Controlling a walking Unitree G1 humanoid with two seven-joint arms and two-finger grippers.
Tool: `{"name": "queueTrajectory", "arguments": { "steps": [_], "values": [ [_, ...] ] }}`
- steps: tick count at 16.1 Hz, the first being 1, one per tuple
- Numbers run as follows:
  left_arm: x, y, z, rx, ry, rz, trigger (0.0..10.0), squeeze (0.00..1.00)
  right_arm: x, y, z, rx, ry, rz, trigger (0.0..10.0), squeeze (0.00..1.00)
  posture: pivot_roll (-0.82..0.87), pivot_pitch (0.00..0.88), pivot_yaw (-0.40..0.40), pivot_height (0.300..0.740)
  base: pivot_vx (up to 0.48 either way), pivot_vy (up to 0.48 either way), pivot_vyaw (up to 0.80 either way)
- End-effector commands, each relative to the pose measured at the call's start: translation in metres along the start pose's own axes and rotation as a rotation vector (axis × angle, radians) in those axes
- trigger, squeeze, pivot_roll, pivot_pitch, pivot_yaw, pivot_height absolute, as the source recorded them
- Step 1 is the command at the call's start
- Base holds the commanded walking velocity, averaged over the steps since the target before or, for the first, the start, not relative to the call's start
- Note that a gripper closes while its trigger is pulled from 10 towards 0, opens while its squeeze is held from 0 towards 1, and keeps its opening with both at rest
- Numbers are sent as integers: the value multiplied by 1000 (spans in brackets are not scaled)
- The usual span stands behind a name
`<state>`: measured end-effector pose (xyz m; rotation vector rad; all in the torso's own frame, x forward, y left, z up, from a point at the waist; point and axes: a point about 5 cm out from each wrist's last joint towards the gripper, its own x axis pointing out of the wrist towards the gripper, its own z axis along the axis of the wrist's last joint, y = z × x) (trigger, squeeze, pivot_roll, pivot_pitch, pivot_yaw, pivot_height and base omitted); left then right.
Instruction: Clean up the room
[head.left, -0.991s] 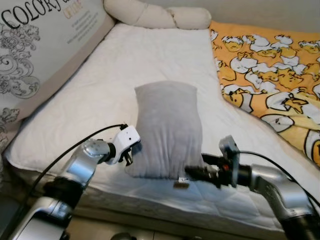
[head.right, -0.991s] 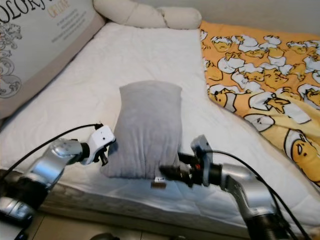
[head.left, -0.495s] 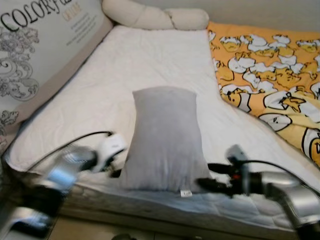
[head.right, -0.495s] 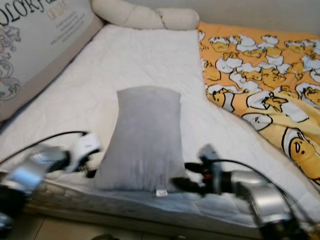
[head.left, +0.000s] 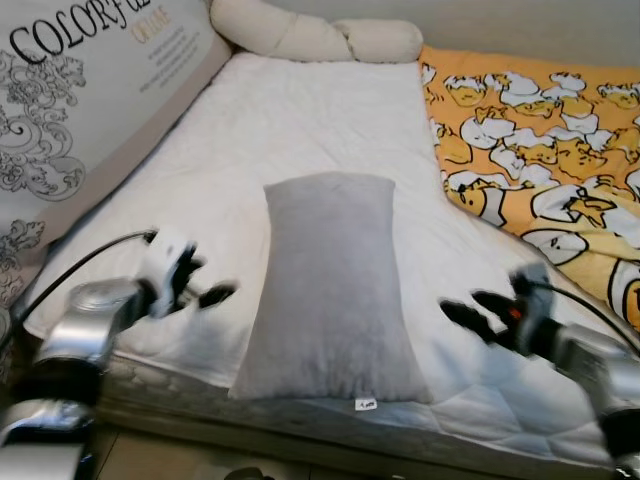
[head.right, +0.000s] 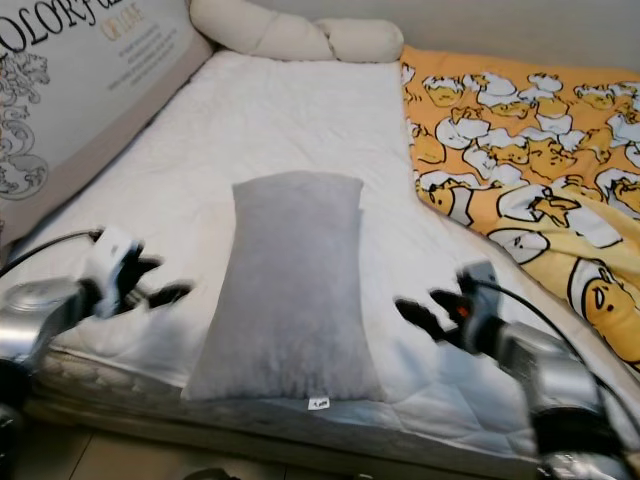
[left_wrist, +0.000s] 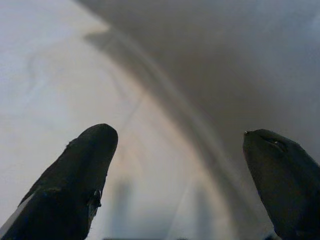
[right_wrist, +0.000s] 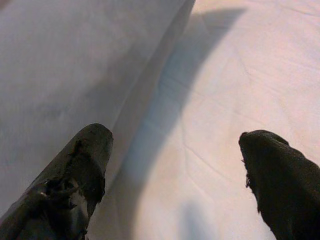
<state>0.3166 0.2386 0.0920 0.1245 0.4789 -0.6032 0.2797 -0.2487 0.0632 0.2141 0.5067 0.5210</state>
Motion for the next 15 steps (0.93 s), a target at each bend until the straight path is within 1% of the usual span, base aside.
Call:
{"name": "queueTrajectory", "arguments": {
  "steps": [1,2,4,6,7,8,9,10,11,12,13,14,15],
  "values": [
    [8,0,-8,-99,-12,56,10000,1000,8,-1,4,60,-78,-44,10000,1000,2,0,26,740,0,0,0],
    [18,-2,-10,-165,-24,101,10000,1000,20,4,5,103,-119,-54,10000,1000,5,0,24,740,0,0,0],
    [31,-7,-7,-275,-94,138,10000,1000,37,11,4,187,-153,-91,10000,1000,4,0,25,740,0,0,0],
    [47,-20,-2,-411,-175,135,10000,1000,56,23,0,298,-189,-81,10000,1000,0,0,28,740,0,0,0],
    [51,-23,-2,-437,-189,128,10000,1000,58,25,0,325,-197,-73,10000,1000,0,0,28,740,0,0,0],
    [57,-29,-3,-464,-180,124,10000,1000,63,29,-2,352,-197,-60,10000,1000,0,0,27,740,0,0,0],
    [72,-49,-10,-505,-123,92,10000,1000,73,39,-10,428,-173,-19,10000,1000,-4,0,28,740,0,0,0],
    [77,-57,-14,-553,-120,81,10000,502,77,45,-13,483,-160,26,10000,1000,-8,0,31,740,0,0,0],
    [79,-60,-17,-623,-132,93,10000,235,80,49,-16,504,-147,52,10000,1000,-11,0,34,740,0,0,0],
    [79,-60,-18,-655,-140,100,10000,0,80,51,-17,502,-141,62,10000,1000,-11,0,34,740,0,0,0],
    [80,-63,-22,-715,-140,105,10000,0,82,54,-23,501,-109,73,10000,1000,-12,0,34,740,0,0,0],
    [84,-74,-29,-739,-106,61,10000,0,85,58,-29,527,-80,86,10000,1000,-12,0,34,740,0,0,0],
    [87,-83,-32,-695,-74,10,9529,0,87,61,-29,514,-73,93,10000,843,-12,0,34,740,0,0,0]
  ]
}}
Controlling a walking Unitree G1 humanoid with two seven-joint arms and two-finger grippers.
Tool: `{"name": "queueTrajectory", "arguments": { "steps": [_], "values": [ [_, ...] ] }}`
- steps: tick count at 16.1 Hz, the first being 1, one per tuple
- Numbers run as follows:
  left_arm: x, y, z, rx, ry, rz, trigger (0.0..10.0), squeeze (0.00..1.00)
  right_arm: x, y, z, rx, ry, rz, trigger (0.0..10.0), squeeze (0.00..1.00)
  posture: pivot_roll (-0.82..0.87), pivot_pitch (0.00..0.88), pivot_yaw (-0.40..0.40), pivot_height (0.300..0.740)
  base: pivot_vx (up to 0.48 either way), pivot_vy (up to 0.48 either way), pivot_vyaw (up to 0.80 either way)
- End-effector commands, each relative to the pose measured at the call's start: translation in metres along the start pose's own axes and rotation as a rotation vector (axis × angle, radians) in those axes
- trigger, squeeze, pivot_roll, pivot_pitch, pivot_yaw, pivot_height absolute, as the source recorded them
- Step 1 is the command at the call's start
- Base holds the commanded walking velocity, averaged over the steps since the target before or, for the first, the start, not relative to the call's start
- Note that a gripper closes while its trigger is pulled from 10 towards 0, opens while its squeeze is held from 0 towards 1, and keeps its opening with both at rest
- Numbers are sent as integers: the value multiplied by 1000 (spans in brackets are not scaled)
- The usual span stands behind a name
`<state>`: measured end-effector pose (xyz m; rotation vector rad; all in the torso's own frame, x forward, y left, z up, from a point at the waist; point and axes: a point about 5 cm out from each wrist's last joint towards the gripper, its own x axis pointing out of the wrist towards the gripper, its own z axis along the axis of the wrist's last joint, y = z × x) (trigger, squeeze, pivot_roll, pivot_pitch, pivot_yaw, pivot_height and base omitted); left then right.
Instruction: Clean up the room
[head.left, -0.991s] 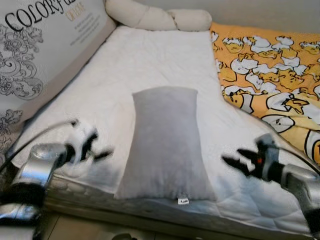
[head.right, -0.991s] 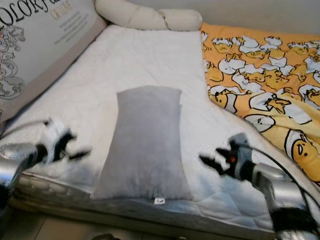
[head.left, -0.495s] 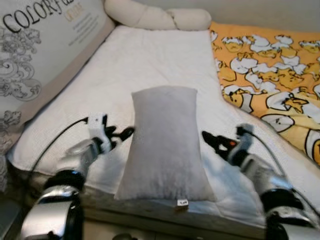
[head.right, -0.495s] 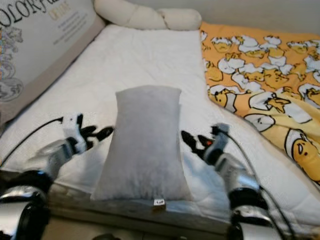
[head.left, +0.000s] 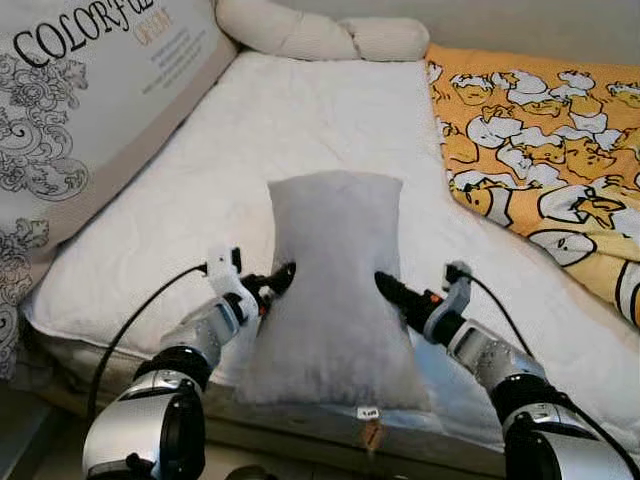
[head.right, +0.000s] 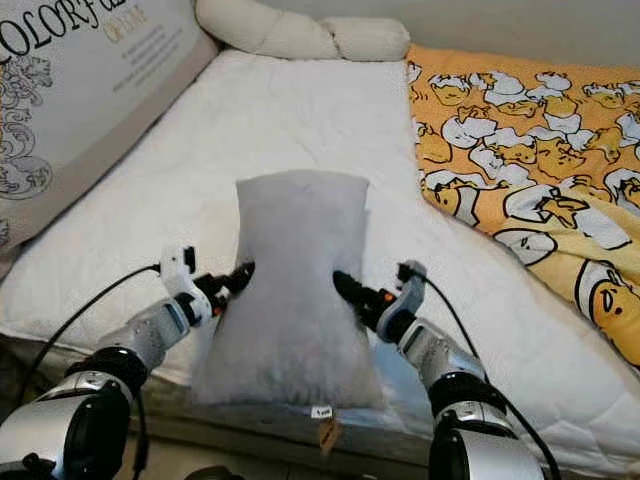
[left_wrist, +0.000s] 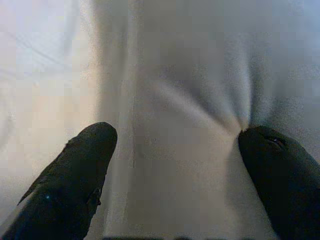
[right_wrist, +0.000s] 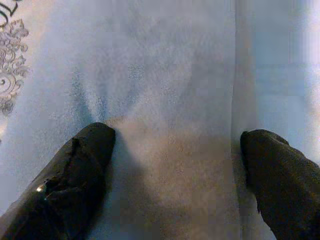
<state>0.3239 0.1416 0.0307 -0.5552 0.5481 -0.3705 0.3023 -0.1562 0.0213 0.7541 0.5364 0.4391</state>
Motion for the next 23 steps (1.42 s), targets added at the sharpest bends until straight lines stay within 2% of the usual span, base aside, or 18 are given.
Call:
{"name": "queueTrajectory", "arguments": {
  "steps": [1,2,3,4,6,9,14,16,18,23],
  "values": [
    [5,-10,-18,47,103,-64,2745,0,7,7,-4,-29,39,21,10000,67,-11,0,29,740,0,0,0],
    [7,-15,-23,81,131,-85,118,0,9,9,-6,-34,55,22,7686,0,-10,0,28,740,0,0,0],
    [7,-17,-24,87,134,-90,0,0,10,9,-7,-37,61,20,4549,0,-10,0,28,740,0,0,0],
    [9,-17,-24,88,125,-69,0,0,11,9,-12,-52,93,6,0,0,-11,0,25,740,0,0,0],
    [9,-17,-24,92,127,-70,0,0,11,8,-13,-68,103,0,0,0,-9,0,22,740,0,0,0],
    [9,-18,-26,222,155,-60,0,0,10,6,-15,-97,123,-26,0,0,-8,0,18,740,0,0,0],
    [12,-23,-23,235,143,-76,0,0,12,9,-9,-95,63,0,0,0,-4,0,18,740,0,0,0],
    [12,-22,-21,271,141,-62,0,0,13,9,-9,-147,78,-24,0,0,-5,0,23,740,0,0,0],
    [12,-22,-20,267,140,-58,0,0,15,12,-10,-184,88,-3,0,0,-6,0,26,740,0,0,0],
    [13,-24,-15,273,121,-72,0,0,18,16,-5,-197,65,2,0,0,1,0,26,740,0,0,0]
  ]
}}
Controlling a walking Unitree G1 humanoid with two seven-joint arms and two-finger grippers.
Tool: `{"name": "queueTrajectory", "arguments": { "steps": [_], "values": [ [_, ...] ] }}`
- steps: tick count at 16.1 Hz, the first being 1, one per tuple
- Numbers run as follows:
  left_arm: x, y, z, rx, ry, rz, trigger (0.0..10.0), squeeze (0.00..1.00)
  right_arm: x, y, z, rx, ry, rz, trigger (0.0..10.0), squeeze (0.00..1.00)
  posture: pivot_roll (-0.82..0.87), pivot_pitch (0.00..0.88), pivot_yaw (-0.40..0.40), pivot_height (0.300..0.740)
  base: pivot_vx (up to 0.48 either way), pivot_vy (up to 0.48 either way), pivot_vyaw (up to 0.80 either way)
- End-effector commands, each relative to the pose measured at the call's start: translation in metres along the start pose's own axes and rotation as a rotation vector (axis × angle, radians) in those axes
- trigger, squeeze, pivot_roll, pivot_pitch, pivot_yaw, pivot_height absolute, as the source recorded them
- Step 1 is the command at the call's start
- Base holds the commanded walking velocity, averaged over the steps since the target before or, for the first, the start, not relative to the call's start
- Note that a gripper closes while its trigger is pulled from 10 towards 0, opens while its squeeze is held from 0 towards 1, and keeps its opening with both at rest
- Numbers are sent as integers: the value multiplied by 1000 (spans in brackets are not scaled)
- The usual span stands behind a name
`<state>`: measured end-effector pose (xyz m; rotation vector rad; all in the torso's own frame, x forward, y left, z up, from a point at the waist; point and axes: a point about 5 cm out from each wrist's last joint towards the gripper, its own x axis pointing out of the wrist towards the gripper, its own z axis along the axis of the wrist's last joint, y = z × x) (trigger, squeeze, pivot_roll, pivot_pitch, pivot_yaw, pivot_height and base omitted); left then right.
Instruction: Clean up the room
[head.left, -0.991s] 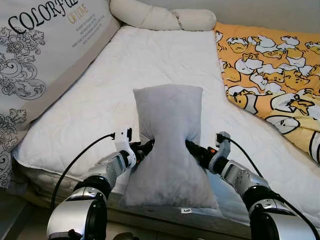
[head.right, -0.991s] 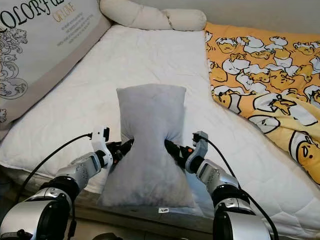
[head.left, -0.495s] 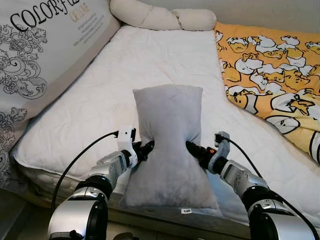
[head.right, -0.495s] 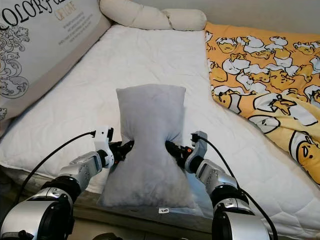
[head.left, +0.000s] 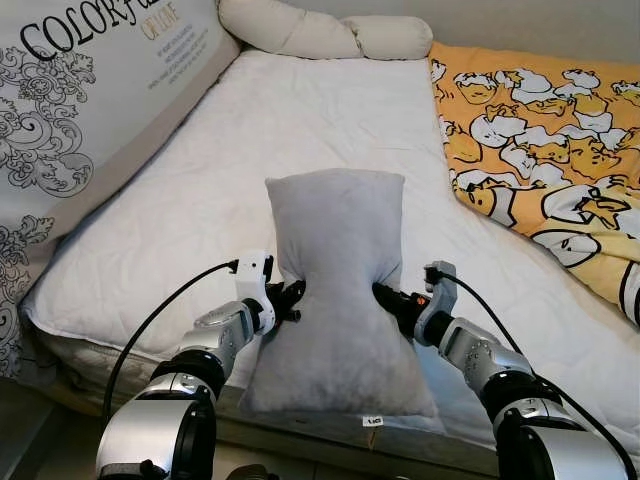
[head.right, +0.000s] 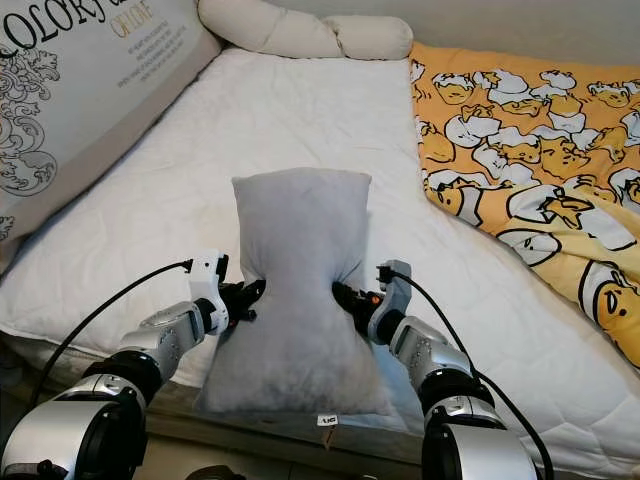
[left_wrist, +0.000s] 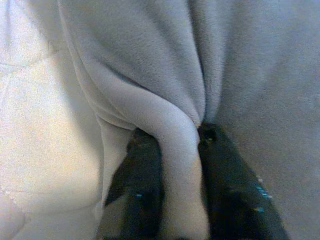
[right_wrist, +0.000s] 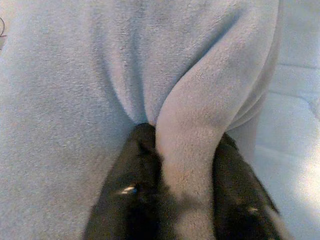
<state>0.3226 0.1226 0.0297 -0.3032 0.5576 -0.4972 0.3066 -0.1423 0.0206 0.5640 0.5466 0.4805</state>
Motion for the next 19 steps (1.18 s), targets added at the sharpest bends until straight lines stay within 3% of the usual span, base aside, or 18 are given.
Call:
{"name": "queueTrajectory", "arguments": {
  "steps": [1,3,6,8,10,12,13,14,15,16,19],
  "values": [
    [6,-10,3,43,16,-40,0,0,8,11,9,-35,-31,25,0,0,3,0,28,740,0,0,0],
    [6,-10,18,86,-34,-42,0,0,10,13,22,-71,-100,2,0,0,5,0,32,740,0,0,0],
    [5,-15,53,115,-174,-70,0,0,8,21,50,-28,-230,30,0,0,15,0,26,740,0,0,0],
    [4,-18,63,124,-211,-83,0,0,7,26,56,-70,-278,37,0,0,17,0,23,740,0,0,0],
    [0,-23,82,189,-287,-89,0,0,2,30,71,-88,-413,3,0,0,18,0,24,740,0,0,0],
    [-4,-24,86,252,-309,-59,0,0,-2,32,73,-77,-442,-4,0,0,15,0,29,740,0,0,0],
    [-6,-25,86,319,-316,-26,1961,0,-4,35,72,-71,-467,20,0,0,16,0,29,740,0,0,0],
    [-5,-27,85,369,-324,9,10000,0,-6,38,71,-62,-499,21,0,0,16,0,29,740,0,0,0],
    [-6,-29,89,411,-363,28,10000,0,-8,40,71,-80,-527,-1,2980,0,21,0,27,740,0,0,0],
    [-9,-31,94,444,-408,38,10000,0,-8,40,68,-94,-513,-20,10000,0,22,0,28,740,0,0,0],
    [-11,-32,97,485,-404,57,10000,0,-9,42,64,-91,-491,-17,10000,0,24,0,30,740,0,0,-300]
  ]
}}
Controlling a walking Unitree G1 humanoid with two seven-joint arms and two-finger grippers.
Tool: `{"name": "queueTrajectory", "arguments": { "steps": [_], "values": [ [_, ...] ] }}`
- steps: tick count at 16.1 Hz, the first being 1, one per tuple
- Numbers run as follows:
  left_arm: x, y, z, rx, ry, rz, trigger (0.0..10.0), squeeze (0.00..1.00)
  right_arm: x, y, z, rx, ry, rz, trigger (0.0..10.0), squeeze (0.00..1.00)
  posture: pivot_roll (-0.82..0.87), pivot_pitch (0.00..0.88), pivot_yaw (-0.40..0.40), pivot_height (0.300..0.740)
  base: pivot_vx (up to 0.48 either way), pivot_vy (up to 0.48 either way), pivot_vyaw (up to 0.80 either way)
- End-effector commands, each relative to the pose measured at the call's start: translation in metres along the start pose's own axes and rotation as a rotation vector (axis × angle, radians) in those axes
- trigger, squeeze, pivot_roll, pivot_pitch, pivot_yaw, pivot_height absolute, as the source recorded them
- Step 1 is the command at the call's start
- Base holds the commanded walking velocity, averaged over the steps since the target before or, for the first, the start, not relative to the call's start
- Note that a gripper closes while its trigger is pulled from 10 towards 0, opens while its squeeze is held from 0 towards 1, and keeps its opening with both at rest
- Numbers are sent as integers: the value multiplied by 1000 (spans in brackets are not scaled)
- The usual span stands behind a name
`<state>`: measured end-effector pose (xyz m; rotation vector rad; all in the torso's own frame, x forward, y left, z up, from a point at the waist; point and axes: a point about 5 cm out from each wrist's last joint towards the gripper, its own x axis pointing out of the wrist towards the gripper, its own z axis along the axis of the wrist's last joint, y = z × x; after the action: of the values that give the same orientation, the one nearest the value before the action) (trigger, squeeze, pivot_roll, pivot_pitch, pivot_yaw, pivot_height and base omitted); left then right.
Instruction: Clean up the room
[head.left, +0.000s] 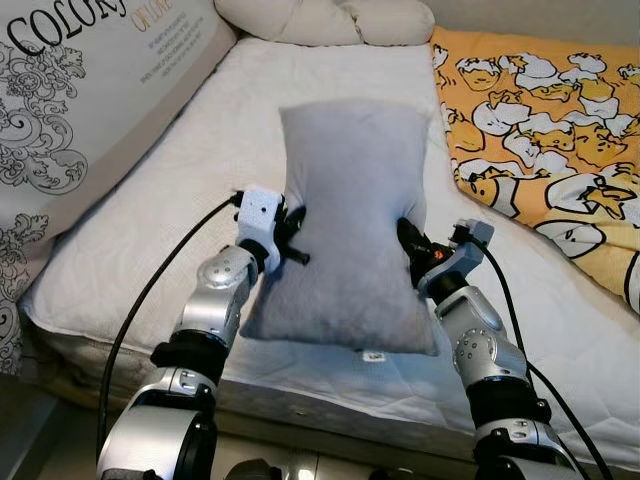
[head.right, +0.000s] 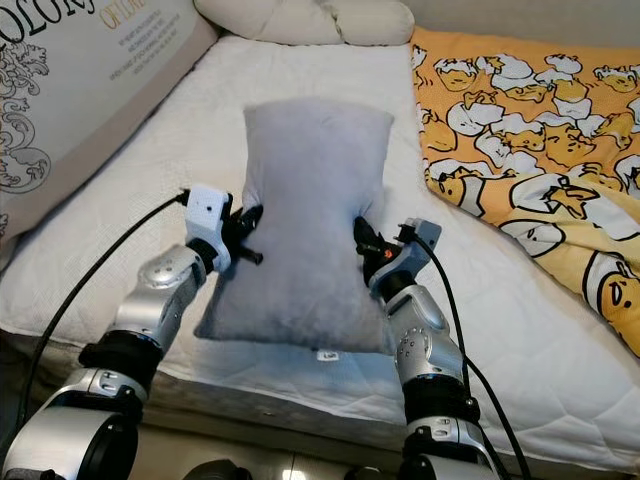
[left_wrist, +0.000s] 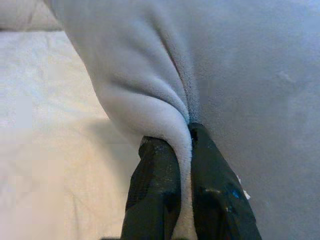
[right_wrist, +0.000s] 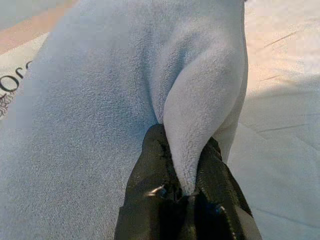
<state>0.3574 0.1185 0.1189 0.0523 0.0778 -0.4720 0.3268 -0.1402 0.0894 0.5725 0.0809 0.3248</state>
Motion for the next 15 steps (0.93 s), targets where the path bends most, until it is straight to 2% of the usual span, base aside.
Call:
{"name": "queueTrajectory", "arguments": {
  "steps": [1,9,15],
  "values": [
    [1,-2,8,38,-27,-6,10000,0,0,4,5,-10,-22,9,10000,0,24,0,33,740,0,0,-800],
    [1,0,10,71,-21,7,10000,0,0,7,3,-36,-9,8,10000,0,25,0,35,740,0,274,-800],
    [0,2,8,93,-8,16,10000,0,-2,7,-1,-63,8,-3,10000,0,26,0,34,740,0,374,0]
  ]
}}
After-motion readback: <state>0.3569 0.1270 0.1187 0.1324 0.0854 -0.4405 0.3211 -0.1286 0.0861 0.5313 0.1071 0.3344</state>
